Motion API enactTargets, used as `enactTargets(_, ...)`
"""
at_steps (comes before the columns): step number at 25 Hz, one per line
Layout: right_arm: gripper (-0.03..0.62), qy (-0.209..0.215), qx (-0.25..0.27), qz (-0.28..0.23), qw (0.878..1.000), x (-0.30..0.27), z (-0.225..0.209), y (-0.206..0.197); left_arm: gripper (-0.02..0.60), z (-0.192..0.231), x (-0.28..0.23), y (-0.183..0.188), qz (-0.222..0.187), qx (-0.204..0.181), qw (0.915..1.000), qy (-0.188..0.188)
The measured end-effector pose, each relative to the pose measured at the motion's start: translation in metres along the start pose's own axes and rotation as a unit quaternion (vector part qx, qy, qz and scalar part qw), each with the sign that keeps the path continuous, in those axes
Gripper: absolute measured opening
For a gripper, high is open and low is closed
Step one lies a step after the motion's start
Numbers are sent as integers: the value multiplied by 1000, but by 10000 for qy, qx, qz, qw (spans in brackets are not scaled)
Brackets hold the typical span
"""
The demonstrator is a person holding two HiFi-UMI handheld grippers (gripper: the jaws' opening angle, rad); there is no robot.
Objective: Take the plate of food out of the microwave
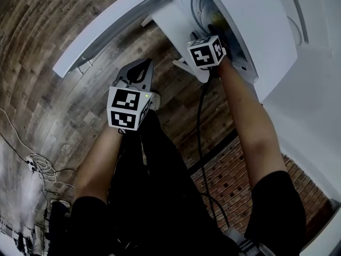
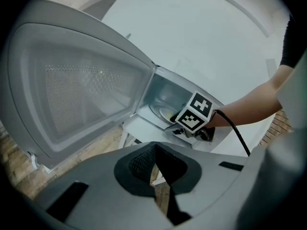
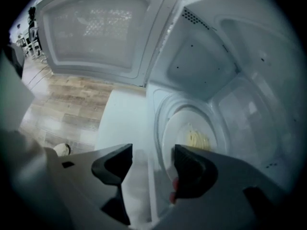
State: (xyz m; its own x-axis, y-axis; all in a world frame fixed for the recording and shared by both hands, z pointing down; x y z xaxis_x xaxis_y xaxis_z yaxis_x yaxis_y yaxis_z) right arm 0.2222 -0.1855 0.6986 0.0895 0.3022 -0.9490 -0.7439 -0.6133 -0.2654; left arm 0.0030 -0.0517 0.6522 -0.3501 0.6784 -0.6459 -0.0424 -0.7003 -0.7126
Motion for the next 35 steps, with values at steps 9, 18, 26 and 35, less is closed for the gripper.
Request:
enactTargets(9, 73, -877, 801, 60, 9929, 7, 18, -7, -5, -10, -1, -13, 159, -136, 9996, -169)
enactTargets(18, 44, -1607, 1657, 143, 9729, 15, 42, -25, -5, -15, -1, -16, 207, -47, 9996, -202)
enactTargets(26, 20, -2189, 2183, -323, 9505, 36, 52, -20, -5, -11, -1, -15, 125, 68, 9998, -135)
enactTargets(35, 18, -2333, 2664, -641, 9330, 58, 71, -27, -5, -9, 7, -3, -152, 137, 9998, -57)
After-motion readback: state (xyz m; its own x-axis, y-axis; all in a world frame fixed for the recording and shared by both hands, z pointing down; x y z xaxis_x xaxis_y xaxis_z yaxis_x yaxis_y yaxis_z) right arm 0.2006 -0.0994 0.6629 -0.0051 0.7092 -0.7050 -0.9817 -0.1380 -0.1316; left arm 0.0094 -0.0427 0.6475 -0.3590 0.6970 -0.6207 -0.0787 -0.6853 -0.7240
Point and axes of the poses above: the fingertips, and each gripper's own axes: x backward along the fingers, z to its left, y out of its top, the point moved 9 cm from there along x, backward along the fingers, and after that the axes turned 15 degrees about y, right-handed, at the moved point
